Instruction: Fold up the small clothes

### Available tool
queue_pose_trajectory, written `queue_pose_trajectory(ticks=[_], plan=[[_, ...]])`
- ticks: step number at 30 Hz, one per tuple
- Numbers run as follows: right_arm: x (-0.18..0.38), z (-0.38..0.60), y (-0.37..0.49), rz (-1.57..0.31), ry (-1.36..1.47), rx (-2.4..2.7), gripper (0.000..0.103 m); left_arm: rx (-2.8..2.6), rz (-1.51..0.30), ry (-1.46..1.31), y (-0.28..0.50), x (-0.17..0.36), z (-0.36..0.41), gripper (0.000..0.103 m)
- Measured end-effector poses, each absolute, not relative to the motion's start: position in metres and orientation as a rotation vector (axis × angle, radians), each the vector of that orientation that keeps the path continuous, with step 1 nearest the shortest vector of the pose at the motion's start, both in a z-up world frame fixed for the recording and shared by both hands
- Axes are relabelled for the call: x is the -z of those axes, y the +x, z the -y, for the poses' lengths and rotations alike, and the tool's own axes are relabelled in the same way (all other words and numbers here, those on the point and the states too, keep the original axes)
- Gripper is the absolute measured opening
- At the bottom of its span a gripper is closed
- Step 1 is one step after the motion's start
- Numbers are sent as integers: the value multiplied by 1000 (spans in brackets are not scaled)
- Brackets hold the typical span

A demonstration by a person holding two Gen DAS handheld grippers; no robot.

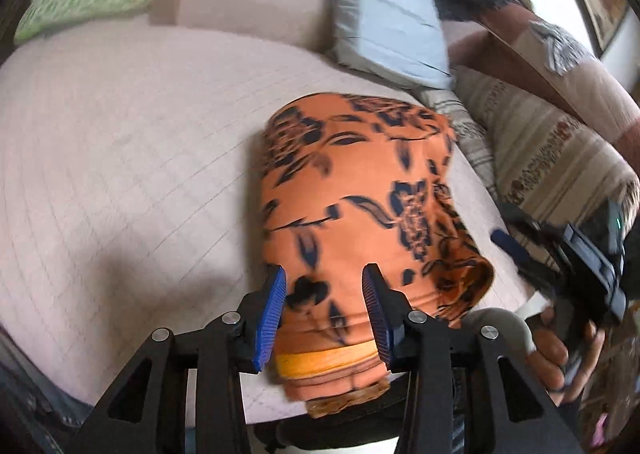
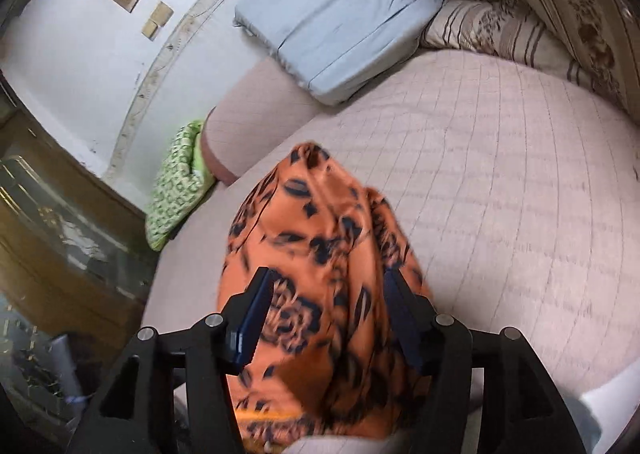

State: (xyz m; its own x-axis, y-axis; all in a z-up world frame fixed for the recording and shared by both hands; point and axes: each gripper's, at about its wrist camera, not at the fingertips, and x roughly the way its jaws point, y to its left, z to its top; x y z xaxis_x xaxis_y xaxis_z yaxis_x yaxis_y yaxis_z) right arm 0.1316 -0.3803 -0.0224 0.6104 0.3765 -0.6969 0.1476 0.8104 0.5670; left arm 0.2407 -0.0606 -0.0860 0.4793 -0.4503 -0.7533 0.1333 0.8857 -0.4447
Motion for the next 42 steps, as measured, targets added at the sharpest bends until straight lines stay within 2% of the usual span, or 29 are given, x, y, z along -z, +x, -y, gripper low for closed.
queue_pose_trajectory(ticks=[7, 9, 10, 12, 17, 22, 28, 31, 32, 33, 34, 35, 40, 42], plan=[[40, 352, 146, -1067, 509, -120, 59, 339, -1059, -382, 251, 104, 57, 40], [42, 342, 149, -1113, 427, -84, 40, 345, -1079, -367, 258, 111, 66, 41], [43, 337, 149, -1139, 392, -69, 37, 347, -1095, -354, 261, 115, 72, 41], [45, 334, 141, -1186, 305, 22, 20, 340, -1112, -293, 266, 123, 89, 41], [53, 348, 127, -1251, 305, 145, 19, 343, -1050, -254, 262, 127, 103, 46], [68, 355, 138, -1331, 316, 198, 19, 377, -1060, -243, 267, 123, 100, 46], [64, 343, 137, -1314, 238, 181, 21, 378, -1050, -409, 276, 122, 62, 48], [38, 345, 134, -1180, 309, 88, 26, 380, -1064, -461, 290, 128, 52, 48], [27, 348, 136, -1129, 339, 48, 37, 382, -1070, -479, 294, 130, 51, 49], [17, 353, 140, -1088, 385, -4, 64, 392, -1075, -499, 298, 133, 52, 50], [14, 357, 143, -1067, 413, -34, 79, 407, -1083, -521, 304, 136, 53, 53], [10, 362, 152, -1044, 447, -72, 101, 417, -1089, -538, 309, 140, 54, 54], [54, 382, 213, -1168, 562, -151, 101, 448, -1170, -637, 346, 161, 57, 60], [88, 390, 232, -1279, 587, -115, 99, 474, -1177, -631, 357, 167, 60, 64]])
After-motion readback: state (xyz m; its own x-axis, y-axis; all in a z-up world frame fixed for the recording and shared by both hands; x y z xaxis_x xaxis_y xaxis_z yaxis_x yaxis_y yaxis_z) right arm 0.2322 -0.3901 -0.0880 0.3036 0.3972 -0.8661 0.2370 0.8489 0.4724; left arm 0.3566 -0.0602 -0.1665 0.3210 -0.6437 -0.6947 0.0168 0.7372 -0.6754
